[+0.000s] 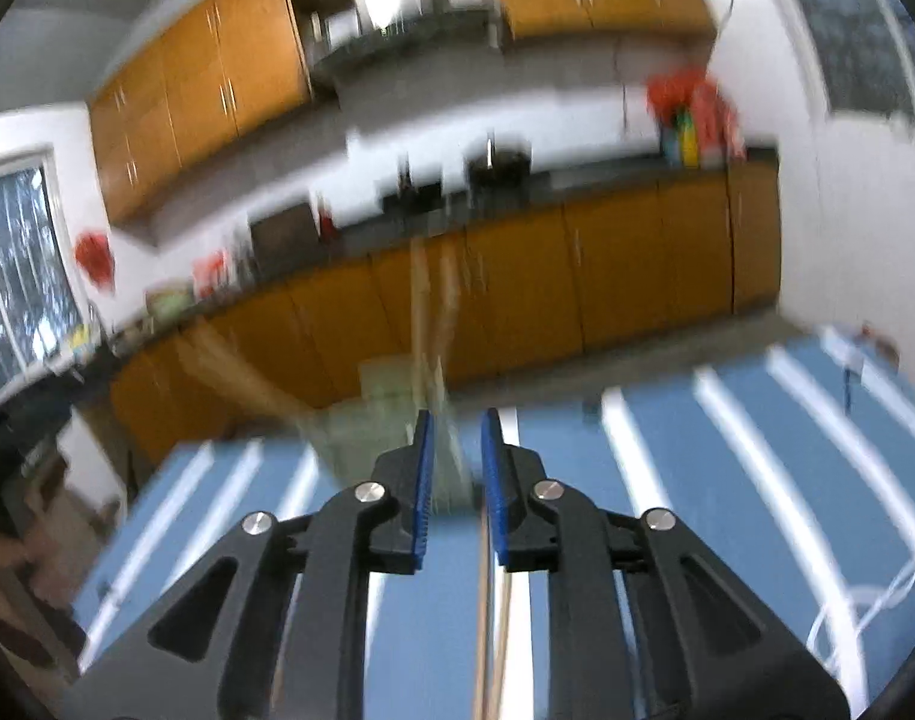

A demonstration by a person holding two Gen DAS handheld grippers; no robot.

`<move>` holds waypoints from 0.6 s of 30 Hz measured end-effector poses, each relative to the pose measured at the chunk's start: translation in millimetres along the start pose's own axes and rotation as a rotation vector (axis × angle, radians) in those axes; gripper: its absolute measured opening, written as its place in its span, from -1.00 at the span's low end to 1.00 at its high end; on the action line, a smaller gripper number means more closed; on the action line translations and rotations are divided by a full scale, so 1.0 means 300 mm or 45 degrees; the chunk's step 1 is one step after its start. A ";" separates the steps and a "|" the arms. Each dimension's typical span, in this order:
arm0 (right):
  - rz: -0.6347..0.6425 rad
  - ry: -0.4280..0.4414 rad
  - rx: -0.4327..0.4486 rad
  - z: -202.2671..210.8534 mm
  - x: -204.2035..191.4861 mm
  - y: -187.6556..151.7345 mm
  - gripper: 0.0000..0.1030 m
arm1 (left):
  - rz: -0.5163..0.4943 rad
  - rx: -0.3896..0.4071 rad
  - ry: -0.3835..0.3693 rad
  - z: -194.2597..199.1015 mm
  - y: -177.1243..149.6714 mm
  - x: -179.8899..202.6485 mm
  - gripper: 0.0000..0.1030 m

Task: Organize utensils
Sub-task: 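Open the left gripper over the holder while the right gripper releases its chopstick into it, then move the left gripper back to the chopsticks while the right gripper returns beside it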

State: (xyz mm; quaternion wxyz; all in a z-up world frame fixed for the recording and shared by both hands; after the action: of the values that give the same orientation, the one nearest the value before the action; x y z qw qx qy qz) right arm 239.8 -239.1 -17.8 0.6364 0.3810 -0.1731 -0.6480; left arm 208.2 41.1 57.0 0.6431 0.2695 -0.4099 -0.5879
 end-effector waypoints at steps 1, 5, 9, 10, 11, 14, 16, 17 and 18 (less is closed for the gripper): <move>-0.005 -0.006 -0.085 -0.058 0.015 -0.056 -0.64 | -0.008 -0.050 0.012 -0.020 -0.045 -0.018 -0.45; -0.024 -0.022 -0.319 -0.227 0.043 -0.234 -0.69 | 0.019 -0.301 0.039 -0.133 -0.257 -0.095 -0.45; -0.046 -0.036 -0.385 -0.289 0.053 -0.289 -0.69 | 0.069 -0.444 0.019 -0.194 -0.386 -0.118 -0.45; -0.043 -0.043 -0.393 -0.298 0.054 -0.300 -0.69 | 0.073 -0.468 0.014 -0.210 -0.408 -0.110 -0.45; -0.039 -0.050 -0.407 -0.306 0.053 -0.305 -0.69 | 0.075 -0.482 0.008 -0.220 -0.422 -0.107 -0.45; -0.012 -0.065 -0.410 -0.314 0.046 -0.293 -0.69 | 0.073 -0.524 -0.009 -0.252 -0.455 -0.095 -0.45; 0.019 -0.107 -0.404 -0.314 0.044 -0.287 -0.76 | 0.065 -0.546 -0.015 -0.267 -0.467 -0.086 -0.45; 0.028 -0.129 -0.413 -0.323 0.051 -0.291 -0.83 | 0.060 -0.559 -0.022 -0.273 -0.475 -0.078 -0.45; 0.025 -0.146 -0.400 -0.318 0.062 -0.287 -0.84 | 0.056 -0.567 -0.027 -0.274 -0.488 -0.073 -0.45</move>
State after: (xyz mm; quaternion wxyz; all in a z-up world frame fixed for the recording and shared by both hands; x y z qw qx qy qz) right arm 250.1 -220.7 -146.0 0.6836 0.2375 -0.1093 -0.6815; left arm 199.8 27.3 -111.6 0.6952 0.1056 -0.2824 -0.6525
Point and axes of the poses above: each gripper's, at about its wrist camera, not at the fingertips, and z roughly against the way its jaws point, x to its right, y to its top, the point moved 6 cm from there along -z, roughly the way its jaws point, and after that the axes turned 9 degrees about -x, right-handed, at the moved point
